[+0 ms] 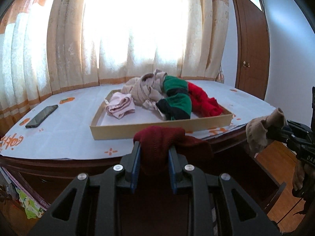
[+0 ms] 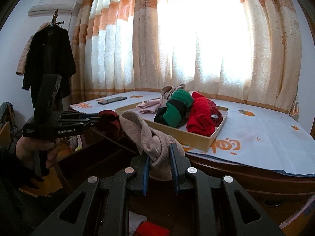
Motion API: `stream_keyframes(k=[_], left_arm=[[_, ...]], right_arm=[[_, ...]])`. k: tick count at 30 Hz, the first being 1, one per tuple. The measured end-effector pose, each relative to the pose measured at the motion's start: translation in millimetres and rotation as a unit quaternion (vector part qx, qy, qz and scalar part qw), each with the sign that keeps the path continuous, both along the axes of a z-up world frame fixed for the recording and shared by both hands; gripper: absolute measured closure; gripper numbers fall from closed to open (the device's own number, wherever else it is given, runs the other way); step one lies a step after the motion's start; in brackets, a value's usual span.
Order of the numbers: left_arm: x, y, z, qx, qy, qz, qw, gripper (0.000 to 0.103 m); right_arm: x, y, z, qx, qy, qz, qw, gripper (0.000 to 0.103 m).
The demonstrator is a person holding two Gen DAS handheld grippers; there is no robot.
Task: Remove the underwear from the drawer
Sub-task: 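Carry the dark red garment with the left tool while the right tool carries the beige sock to the tray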
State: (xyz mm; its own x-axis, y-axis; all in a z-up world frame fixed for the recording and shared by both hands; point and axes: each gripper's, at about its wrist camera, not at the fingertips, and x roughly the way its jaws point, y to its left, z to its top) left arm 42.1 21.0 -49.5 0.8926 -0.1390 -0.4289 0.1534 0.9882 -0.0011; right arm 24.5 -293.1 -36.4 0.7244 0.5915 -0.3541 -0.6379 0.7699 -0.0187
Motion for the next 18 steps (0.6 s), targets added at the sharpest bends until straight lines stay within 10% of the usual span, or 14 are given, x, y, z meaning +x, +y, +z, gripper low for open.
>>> stream_keyframes(k=[18], left_arm=[[-3,0,20,0.014,-0.039,0.01,0.9991,0.08]], right_arm=[[-5,9,27,0.018,-0.024,0.014,0.999,0.082]])
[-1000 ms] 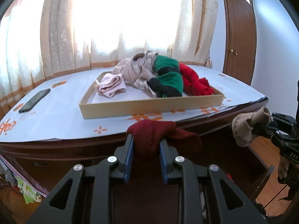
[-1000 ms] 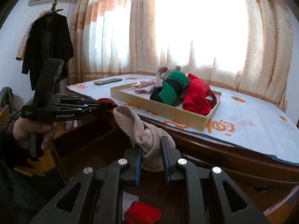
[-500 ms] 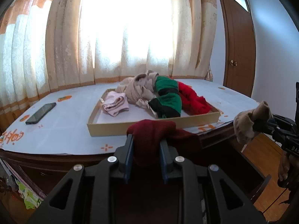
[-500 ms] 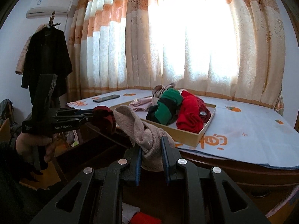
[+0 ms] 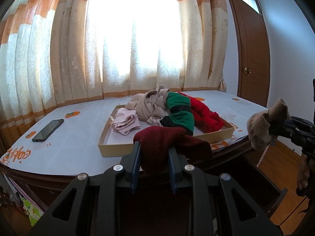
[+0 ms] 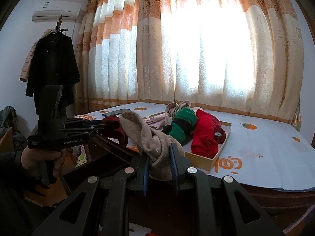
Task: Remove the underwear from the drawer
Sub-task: 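Carry the dark red garment with the left tool while the right tool carries the beige sock to the tray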
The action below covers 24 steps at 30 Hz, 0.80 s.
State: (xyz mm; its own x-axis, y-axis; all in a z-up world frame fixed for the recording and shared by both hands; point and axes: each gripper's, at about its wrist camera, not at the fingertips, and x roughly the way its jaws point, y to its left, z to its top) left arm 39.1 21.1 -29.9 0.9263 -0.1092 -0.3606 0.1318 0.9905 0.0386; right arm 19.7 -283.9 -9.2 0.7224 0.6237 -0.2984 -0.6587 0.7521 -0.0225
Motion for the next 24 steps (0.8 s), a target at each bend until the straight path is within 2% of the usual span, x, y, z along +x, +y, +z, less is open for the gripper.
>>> stream_keyframes(k=[14,24], left_arm=[[6,-2,9,0.015,-0.009,-0.001,0.9998,0.08],[17,10,24,0.025,-0.013,0.01,0.9995,0.08]], right_arm=[[6,17,14,-0.002,-0.012,0.02,1.0,0.082],[23,35,27,-0.007,0.001,0.036,0.999,0.082]])
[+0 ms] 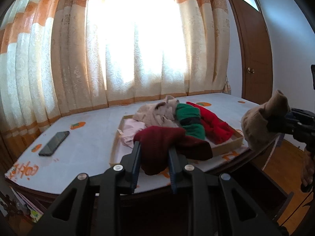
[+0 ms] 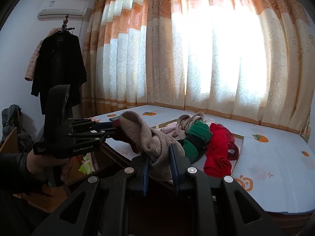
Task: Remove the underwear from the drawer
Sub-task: 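Carry the dark red garment with the left tool while the right tool carries the beige sock to the tray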
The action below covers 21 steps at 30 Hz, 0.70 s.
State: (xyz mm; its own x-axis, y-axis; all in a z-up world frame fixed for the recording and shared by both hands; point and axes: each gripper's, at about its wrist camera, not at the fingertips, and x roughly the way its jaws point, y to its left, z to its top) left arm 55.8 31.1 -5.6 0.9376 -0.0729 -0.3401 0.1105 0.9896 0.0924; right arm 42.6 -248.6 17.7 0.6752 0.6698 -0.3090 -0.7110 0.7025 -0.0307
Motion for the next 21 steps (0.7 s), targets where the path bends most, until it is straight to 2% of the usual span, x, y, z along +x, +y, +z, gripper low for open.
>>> stream_keyframes(k=[9,21], left_arm=[[30,20,13,0.013,0.011,0.019,0.9997,0.08],[69,26,8,0.029,0.056,0.024,0.9977,0.08]], right_arm=[[28,27,13,-0.007,0.018,0.015,1.0,0.082],[80,64,5,-0.025,0.067,0.016,0.997,0.082]])
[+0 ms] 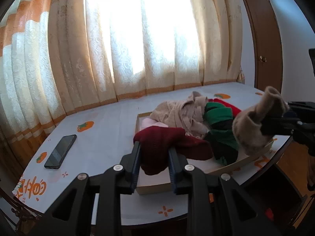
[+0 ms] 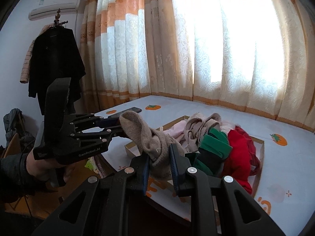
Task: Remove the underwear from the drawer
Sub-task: 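Carry the dark red garment with the left tool while the right tool carries the beige sock to the tray, then lower both garments into the tray and open both tools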
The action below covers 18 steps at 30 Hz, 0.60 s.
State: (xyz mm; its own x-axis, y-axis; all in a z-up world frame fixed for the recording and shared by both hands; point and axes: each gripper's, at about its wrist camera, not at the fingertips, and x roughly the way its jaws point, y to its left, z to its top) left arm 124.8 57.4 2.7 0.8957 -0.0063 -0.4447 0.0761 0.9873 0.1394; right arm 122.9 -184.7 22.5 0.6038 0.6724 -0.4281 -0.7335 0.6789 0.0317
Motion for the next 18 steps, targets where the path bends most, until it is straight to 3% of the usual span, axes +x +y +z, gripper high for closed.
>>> stream_keyframes(k=[18], left_arm=[[38,1,-16,-0.007,0.054,0.003,0.9985,0.08]], right_arm=[[57,41,-23,-0.036,0.063,-0.009,0.997,0.082]])
